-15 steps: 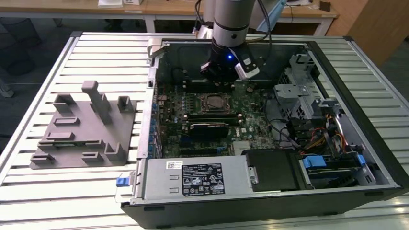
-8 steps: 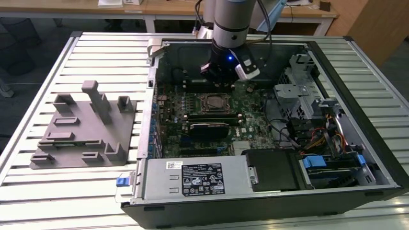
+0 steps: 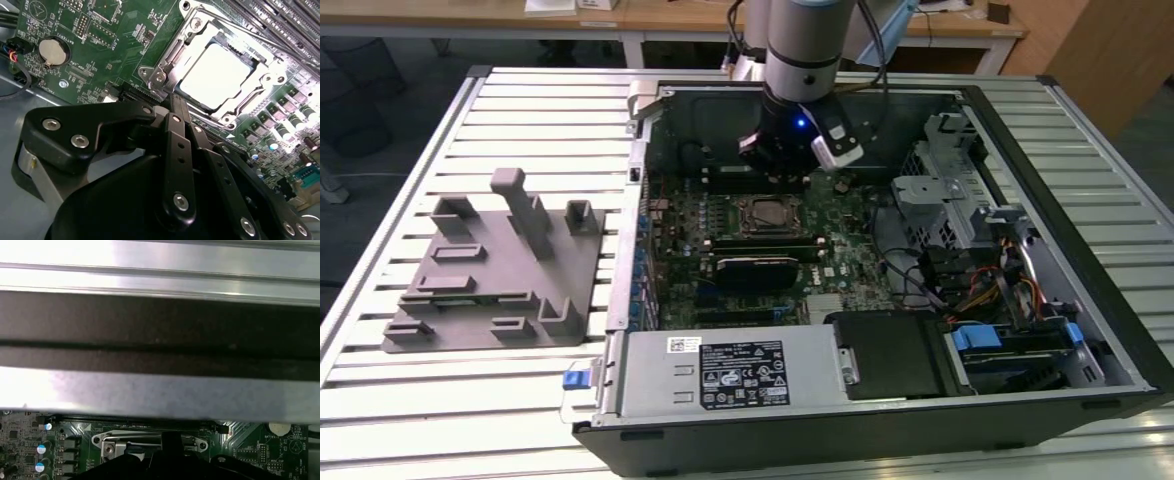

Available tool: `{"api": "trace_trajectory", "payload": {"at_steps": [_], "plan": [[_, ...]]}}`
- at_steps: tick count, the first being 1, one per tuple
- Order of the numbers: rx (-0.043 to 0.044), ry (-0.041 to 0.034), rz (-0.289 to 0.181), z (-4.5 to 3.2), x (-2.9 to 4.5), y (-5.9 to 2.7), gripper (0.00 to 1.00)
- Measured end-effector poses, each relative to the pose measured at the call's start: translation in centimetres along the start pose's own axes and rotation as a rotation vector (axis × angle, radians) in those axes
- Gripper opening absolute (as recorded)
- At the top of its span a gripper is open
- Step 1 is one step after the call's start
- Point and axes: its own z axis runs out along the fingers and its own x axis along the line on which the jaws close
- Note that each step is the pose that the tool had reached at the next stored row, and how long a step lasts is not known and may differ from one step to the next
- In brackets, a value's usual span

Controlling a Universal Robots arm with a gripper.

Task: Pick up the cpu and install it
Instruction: 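Install the second cpu locking lever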

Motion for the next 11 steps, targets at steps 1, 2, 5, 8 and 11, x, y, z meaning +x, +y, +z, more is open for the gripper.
{"api": "trace_trajectory", "payload": {"at_steps": [1,2,5,8,11], "plan": [[0.0000,0.0000,0.000,0.00,0.00,-0.04,0.11],[0.0000,-0.0001,0.000,-0.01,0.00,-0.09,0.11],[-0.0001,0.0000,0.000,-0.02,0.01,-0.30,0.11],[0.0000,-0.0001,0.000,-0.04,0.01,-0.52,0.11],[0.0000,0.0000,0.000,-0.07,0.02,-0.86,0.11]]}}
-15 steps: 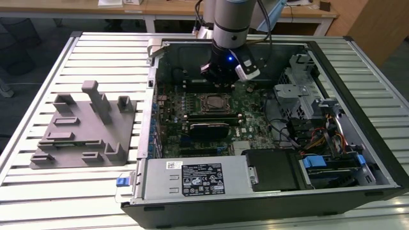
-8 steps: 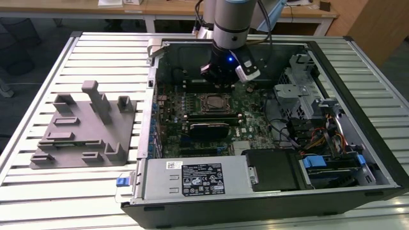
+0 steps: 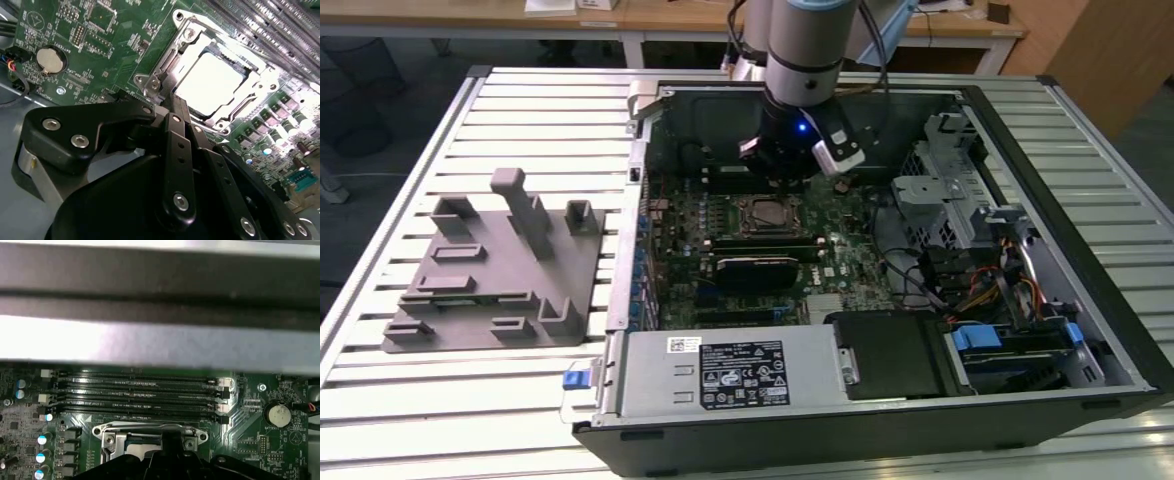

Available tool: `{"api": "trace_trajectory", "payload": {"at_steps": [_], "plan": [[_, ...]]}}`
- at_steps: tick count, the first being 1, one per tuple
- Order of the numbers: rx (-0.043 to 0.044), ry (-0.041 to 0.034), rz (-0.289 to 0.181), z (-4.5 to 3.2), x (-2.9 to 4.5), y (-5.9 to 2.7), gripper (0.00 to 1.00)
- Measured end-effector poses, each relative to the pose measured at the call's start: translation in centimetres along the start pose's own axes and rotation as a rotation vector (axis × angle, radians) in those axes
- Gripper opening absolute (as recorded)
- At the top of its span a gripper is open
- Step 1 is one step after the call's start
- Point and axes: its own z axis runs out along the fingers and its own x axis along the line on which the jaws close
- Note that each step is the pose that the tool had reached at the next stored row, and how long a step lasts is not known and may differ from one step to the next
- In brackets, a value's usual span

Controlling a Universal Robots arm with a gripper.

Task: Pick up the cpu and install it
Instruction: 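Install the second cpu locking lever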

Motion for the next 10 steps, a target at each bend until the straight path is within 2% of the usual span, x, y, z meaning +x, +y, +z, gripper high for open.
{"api": "trace_trajectory", "payload": {"at_steps": [4,10], "plan": [[0.0002,0.0001,0.000,-0.20,0.01,-0.31,0.11],[0.0001,0.0002,0.000,-1.92,-0.02,-0.20,0.11]]}}
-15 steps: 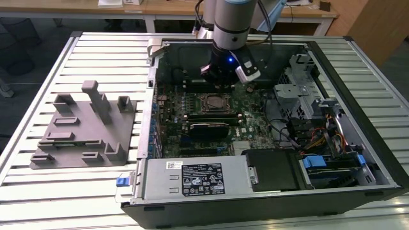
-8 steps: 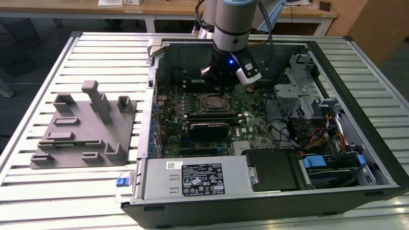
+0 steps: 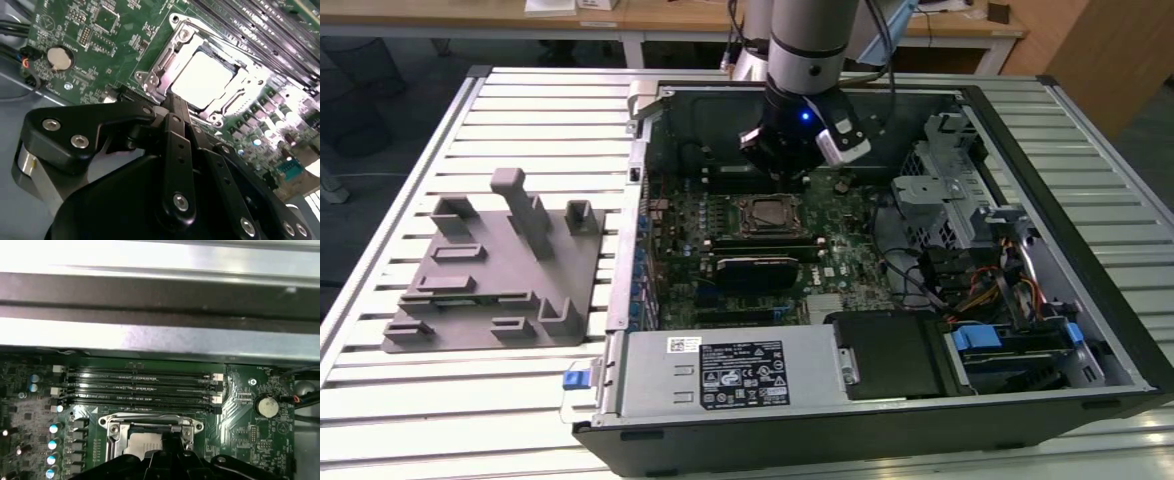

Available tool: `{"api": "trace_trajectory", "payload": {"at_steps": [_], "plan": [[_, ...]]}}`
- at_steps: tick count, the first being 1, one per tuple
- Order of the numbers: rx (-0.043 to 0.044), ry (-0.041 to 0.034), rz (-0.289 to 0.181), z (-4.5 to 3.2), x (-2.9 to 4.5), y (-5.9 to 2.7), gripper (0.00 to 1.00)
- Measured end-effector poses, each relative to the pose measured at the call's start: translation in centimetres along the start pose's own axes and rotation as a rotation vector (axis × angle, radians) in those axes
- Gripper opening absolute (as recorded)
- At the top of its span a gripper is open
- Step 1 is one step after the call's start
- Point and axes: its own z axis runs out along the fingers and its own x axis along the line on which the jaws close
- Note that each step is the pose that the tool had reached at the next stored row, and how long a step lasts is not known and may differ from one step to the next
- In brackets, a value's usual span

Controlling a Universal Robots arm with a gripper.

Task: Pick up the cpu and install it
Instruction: 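Install the second cpu locking lever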

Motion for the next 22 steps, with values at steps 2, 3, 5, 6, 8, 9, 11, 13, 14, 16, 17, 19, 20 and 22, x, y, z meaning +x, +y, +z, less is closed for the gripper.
{"api": "trace_trajectory", "payload": {"at_steps": [2,3,5,6,8,9,11,13,14,16,17,19,20,22], "plan": [[-0.0002,0.0006,0.000,-0.03,0.00,-0.09,0.11],[-0.0002,0.0008,0.000,-0.04,0.01,-0.22,0.11],[-0.0003,0.0008,0.000,-0.07,0.02,-0.66,0.11],[-0.0002,0.0008,0.000,-0.10,0.03,-0.99,0.11],[-0.0003,0.0008,0.000,-0.15,0.06,-1.81,0.11],[-0.0001,0.0009,0.000,-0.18,0.08,-2.19,0.11],[-0.0002,0.0008,0.000,-0.21,0.09,-2.74,0.11],[-0.0001,0.0008,0.000,-0.23,0.10,-2.99,0.11],[-0.0001,0.0009,0.000,-0.25,0.10,-3.03,0.11],[0.0000,0.0015,0.000,-0.46,0.10,-3.04,0.11],[-0.0002,0.0022,0.000,-0.63,0.10,-3.02,0.11],[-0.0002,0.0041,0.000,-1.00,0.09,-3.00,0.11],[-0.0003,0.0042,0.000,-1.10,0.09,-3.04,0.11],[-0.0005,0.0044,0.000,-1.17,0.11,-3.36,0.11]]}}
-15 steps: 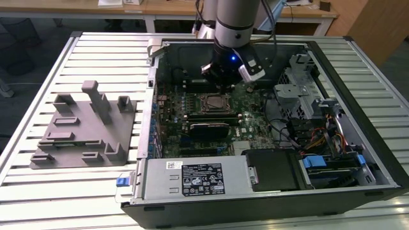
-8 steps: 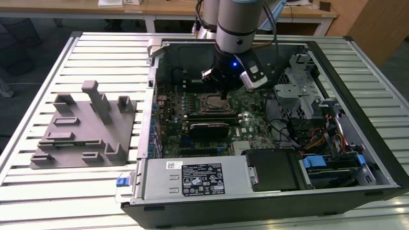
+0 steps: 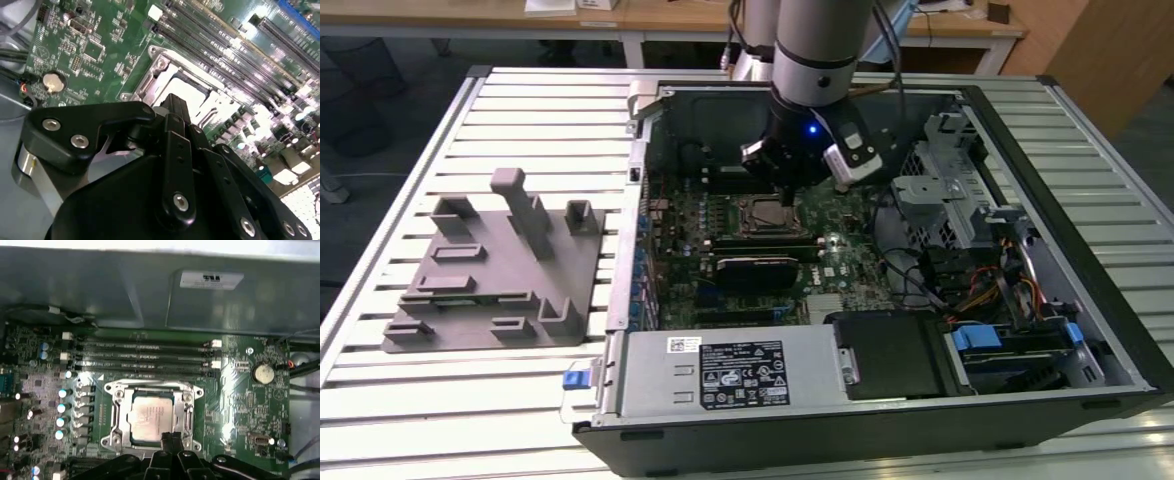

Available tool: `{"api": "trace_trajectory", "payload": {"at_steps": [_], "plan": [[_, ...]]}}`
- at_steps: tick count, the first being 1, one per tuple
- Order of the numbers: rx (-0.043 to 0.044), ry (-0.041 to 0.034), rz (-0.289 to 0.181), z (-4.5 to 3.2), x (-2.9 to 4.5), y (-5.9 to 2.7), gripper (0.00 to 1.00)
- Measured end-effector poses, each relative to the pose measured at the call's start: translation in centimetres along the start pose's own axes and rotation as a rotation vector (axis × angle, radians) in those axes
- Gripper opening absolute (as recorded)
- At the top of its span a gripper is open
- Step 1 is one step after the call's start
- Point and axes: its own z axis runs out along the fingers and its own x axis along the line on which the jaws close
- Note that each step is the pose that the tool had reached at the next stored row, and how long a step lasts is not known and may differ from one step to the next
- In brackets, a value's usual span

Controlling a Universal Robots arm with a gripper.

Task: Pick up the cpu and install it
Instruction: 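Install the second cpu locking lever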

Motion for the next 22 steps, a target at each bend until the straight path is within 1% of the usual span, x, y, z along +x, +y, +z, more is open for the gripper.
{"api": "trace_trajectory", "payload": {"at_steps": [4,9,11,13,14,18,21,22], "plan": [[0.0003,0.0000,0.000,-0.09,0.04,-1.02,0.11],[0.0002,0.0000,0.000,-0.14,0.06,-1.88,0.11],[0.0002,0.0000,0.000,-0.11,0.29,-2.02,0.11],[0.0002,-0.0001,0.000,-0.09,0.86,-2.06,0.11],[0.0001,-0.0001,0.000,-0.08,0.99,-2.05,0.11],[-0.0006,0.0001,0.000,-0.03,1.17,-2.15,0.11],[-0.0080,0.0004,0.000,0.11,1.25,-2.54,0.11],[-0.0087,0.0007,0.000,0.14,1.28,-2.60,0.11]]}}
